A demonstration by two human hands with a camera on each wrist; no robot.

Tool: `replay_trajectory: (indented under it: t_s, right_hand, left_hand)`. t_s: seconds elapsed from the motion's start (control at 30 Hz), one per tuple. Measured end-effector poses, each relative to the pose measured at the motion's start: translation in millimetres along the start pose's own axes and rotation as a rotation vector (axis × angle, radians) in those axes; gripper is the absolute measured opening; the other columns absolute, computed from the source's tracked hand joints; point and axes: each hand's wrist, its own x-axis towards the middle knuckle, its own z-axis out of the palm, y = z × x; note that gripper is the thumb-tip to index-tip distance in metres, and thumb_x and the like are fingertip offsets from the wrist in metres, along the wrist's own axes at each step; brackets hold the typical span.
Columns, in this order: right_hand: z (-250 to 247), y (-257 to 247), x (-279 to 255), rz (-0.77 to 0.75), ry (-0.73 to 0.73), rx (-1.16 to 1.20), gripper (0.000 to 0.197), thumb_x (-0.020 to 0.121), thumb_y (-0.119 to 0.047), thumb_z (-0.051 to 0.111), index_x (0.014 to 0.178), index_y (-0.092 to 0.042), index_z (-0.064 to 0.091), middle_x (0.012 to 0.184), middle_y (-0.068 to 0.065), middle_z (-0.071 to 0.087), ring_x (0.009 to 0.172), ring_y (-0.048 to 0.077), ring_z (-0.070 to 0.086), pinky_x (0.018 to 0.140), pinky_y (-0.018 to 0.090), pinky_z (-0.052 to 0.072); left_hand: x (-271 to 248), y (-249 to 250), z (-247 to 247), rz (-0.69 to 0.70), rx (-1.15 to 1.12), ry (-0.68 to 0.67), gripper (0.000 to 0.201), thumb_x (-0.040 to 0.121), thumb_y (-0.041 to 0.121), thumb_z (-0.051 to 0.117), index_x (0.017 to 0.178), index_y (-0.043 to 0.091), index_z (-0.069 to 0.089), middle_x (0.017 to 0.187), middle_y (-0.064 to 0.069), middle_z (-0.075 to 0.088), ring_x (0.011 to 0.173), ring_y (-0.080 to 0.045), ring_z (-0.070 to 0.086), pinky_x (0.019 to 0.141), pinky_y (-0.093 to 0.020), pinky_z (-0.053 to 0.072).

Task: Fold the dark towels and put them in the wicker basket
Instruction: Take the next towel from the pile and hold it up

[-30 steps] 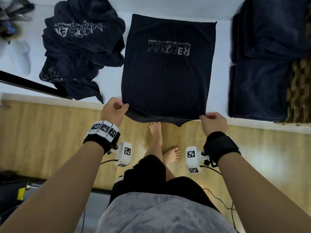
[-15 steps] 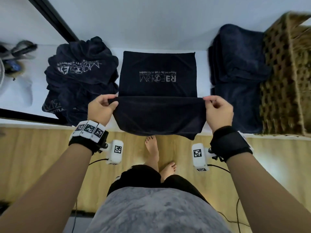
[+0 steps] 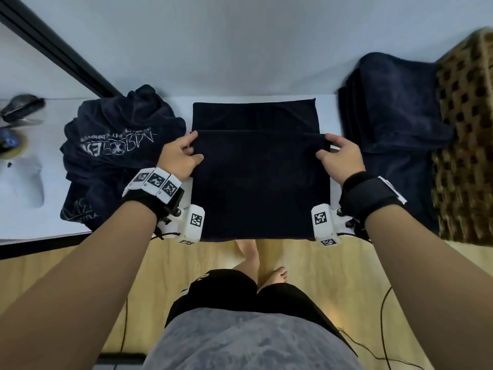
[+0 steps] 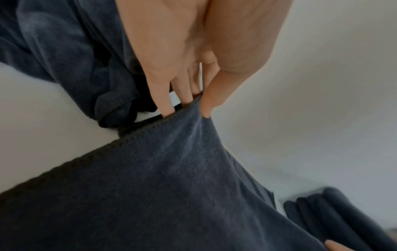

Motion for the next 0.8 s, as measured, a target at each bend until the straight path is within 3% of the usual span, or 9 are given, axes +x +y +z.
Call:
replay_trajectory:
  t_s: [0.1,0.23,0.37,0.53,0.63,0.73,0.8]
  right_hand:
    - [4.5,8.4,2.6,0.013,-0.046,-0.083,0.059,0.084,-0.013,0.065,0.141,-0.02,0.051,0.131,0.007,0.061,0.123,0.017,0.056,0.107,0.034,0.043]
    - [0.3,24.7,-13.1,-0.008,0.01,-0.143,0.056,0.085,-0.013,0.063,0.139,-0.024,0.052,0.138,0.005,0.056,0.129,0.015,0.05,0.103,0.023,0.039]
    - [-1.3,50.0,-42.8,-0.045,0.061,-0.139,0.041,0.084,-0.015,0.069,0.124,-0.019,0.061,0.128,0.003,0.058,0.118,0.014,0.055,0.095,0.018,0.038]
    - [5.4,95.0,-85.9,-0.029,0.083,-0.214,0.018,0.08,-0.016,0.072,0.092,-0.018,0.058,0.098,0.004,0.061,0.089,0.018,0.058,0.079,0.024,0.041]
    - [7.9,120.8,-106.2,0.022,0.068,-0.252,0.013,0.08,-0.017,0.069,0.083,-0.018,0.056,0.081,-0.002,0.061,0.076,0.016,0.056,0.067,0.024,0.041]
    - [7.0,140.4,-120.0,0.116,0.02,-0.292,0.007,0.083,-0.019,0.066,0.083,-0.019,0.058,0.076,-0.007,0.06,0.076,0.017,0.057,0.058,0.015,0.036]
    - [5.7,148.9,-123.5,0.191,0.001,-0.313,0.005,0.086,-0.022,0.064,0.088,-0.018,0.062,0.083,-0.003,0.064,0.084,0.02,0.06,0.065,0.02,0.039]
  left_hand:
    - [3.4,-8.4,5.5,-0.039,0.109,-0.1,0.067,0.088,-0.004,0.063,0.147,0.016,0.04,0.146,-0.005,0.047,0.134,-0.017,0.046,0.105,-0.033,0.045]
    - [-10.9,-22.3,8.9,-0.009,0.277,-0.028,0.054,0.088,-0.001,0.061,0.138,0.017,0.052,0.141,-0.006,0.053,0.132,-0.018,0.049,0.102,-0.03,0.045]
    - [-46.9,-41.1,16.7,0.069,0.356,0.058,0.045,0.087,-0.003,0.058,0.13,0.011,0.057,0.131,-0.009,0.057,0.12,-0.017,0.056,0.09,-0.012,0.039]
    - [-87.5,-78.8,18.7,-0.04,0.419,0.092,0.037,0.086,0.001,0.061,0.123,0.009,0.057,0.12,-0.008,0.062,0.108,-0.02,0.06,0.09,-0.02,0.039]
    - [-107.5,-102.2,18.9,-0.107,0.431,0.137,0.03,0.085,0.003,0.062,0.115,0.009,0.058,0.111,-0.007,0.064,0.092,-0.017,0.059,0.083,-0.024,0.042]
    - [-125.4,-122.3,19.5,-0.183,0.434,0.181,0.02,0.087,0.007,0.063,0.105,0.014,0.057,0.102,-0.003,0.065,0.081,-0.013,0.057,0.074,-0.023,0.04]
    - [-135.3,-133.3,20.6,-0.234,0.429,0.188,0.016,0.088,0.013,0.063,0.103,0.016,0.058,0.098,0.0,0.066,0.085,-0.016,0.059,0.075,-0.024,0.039]
